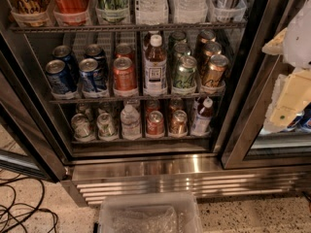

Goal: Pick orange can from middle shelf of fridge

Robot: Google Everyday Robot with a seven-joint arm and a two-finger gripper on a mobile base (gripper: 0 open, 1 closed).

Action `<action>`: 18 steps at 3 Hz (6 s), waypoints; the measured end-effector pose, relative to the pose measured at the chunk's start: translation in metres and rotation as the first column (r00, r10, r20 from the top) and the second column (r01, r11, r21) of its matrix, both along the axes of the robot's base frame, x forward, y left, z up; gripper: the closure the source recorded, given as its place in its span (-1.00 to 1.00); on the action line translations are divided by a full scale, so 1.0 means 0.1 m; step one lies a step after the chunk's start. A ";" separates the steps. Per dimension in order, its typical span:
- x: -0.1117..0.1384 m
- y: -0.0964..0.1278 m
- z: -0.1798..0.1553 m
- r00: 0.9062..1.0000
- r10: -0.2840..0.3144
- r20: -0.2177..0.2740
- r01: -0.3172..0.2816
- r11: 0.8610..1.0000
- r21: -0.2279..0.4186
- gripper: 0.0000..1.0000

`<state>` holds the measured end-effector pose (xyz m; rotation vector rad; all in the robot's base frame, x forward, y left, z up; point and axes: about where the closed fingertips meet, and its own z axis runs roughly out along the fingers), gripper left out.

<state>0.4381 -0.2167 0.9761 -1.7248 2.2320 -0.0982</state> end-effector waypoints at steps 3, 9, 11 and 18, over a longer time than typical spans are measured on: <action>-0.09 0.36 -0.49 1.000 0.017 -0.005 -0.016 0.987 0.162 -1.00; -0.67 1.67 -1.83 0.961 -0.268 0.072 0.152 0.726 0.670 -1.00; -0.32 1.58 -1.69 0.866 -0.466 0.180 0.202 0.656 0.727 -1.00; 0.54 0.88 -1.35 0.506 -0.768 0.393 0.022 0.467 0.884 -0.80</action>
Offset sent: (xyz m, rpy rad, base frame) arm -0.0089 0.0249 -0.0329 0.1146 -0.0143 0.0603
